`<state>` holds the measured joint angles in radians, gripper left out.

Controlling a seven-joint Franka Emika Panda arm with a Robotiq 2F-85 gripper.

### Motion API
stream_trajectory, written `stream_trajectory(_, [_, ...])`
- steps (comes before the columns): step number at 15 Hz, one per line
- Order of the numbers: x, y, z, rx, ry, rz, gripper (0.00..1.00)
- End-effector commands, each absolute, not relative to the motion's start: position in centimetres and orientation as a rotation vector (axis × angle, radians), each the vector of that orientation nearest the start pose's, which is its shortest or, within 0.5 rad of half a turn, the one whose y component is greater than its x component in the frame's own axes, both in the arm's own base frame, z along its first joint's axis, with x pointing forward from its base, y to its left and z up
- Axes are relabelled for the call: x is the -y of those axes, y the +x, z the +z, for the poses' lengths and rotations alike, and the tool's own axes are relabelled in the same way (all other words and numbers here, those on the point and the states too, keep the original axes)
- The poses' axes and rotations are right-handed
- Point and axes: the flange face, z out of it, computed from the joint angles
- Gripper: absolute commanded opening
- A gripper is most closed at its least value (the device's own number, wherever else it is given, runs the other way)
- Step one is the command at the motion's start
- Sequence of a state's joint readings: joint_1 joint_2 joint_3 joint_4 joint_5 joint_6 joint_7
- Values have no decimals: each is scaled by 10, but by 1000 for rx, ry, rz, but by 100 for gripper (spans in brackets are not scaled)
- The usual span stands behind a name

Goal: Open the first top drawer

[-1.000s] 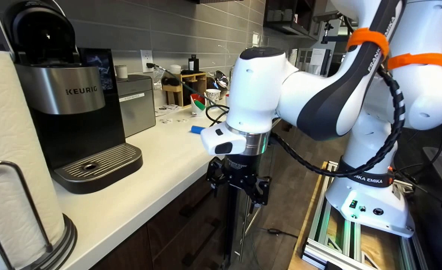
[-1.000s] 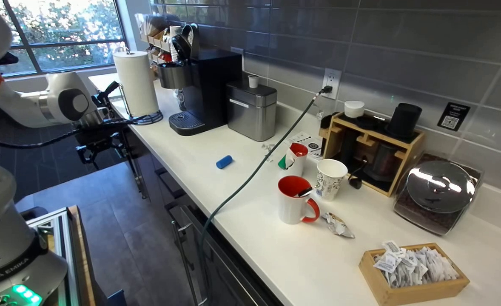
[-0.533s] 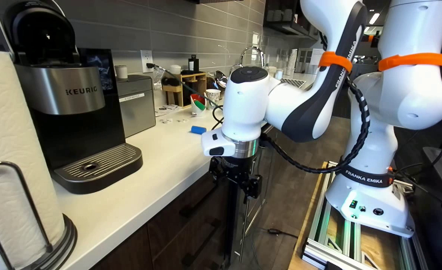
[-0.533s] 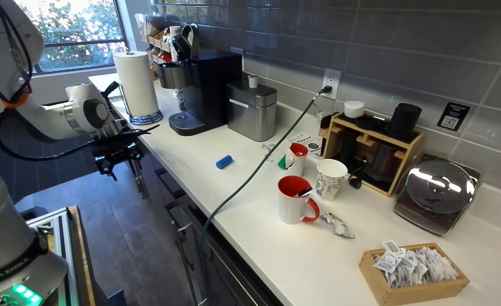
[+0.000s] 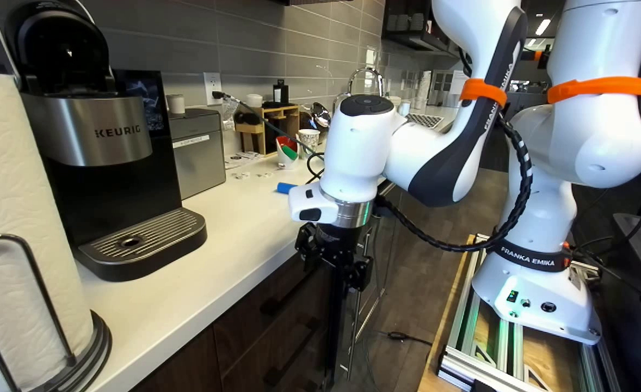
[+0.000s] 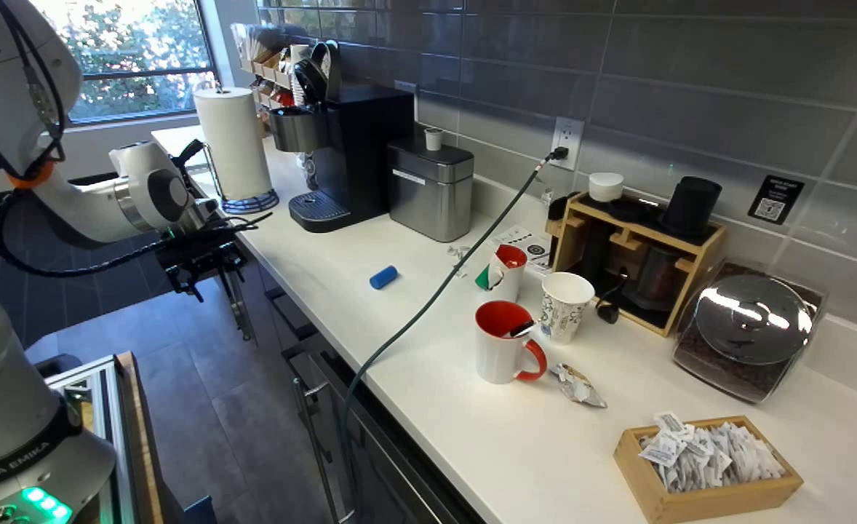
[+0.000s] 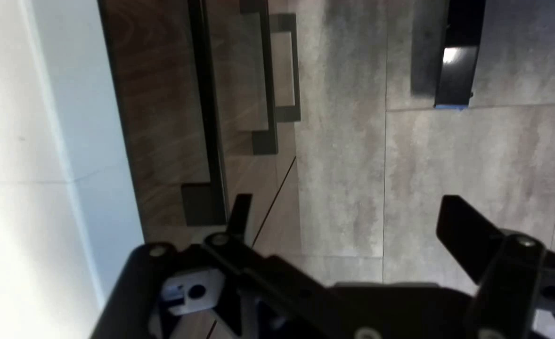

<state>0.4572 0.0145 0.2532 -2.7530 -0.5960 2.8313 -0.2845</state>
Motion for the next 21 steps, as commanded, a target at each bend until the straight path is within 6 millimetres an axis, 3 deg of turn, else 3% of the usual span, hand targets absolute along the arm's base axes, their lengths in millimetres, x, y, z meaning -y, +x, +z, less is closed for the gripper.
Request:
stream_trajectory(1, [-287, 270, 194, 2152, -2309, -311, 100])
stream_trajectory(4, [-284, 264, 184, 2066, -2281, -365, 100])
stream_trajectory(7, [-269, 266, 183, 2089, -2281, -378, 100])
stream_trajectory(12, [-247, 270, 206, 2231, -2238, -497, 100])
stream_trajectory(13, [-235, 252, 211, 2261, -2203, -503, 100])
stream_trajectory(14, [-238, 254, 207, 2297, -2171, -502, 100])
stream_trajectory(17, [-235, 227, 190, 2391, -2053, -437, 100])
stream_trajectory(21, [-241, 196, 168, 2428, -2111, -402, 100])
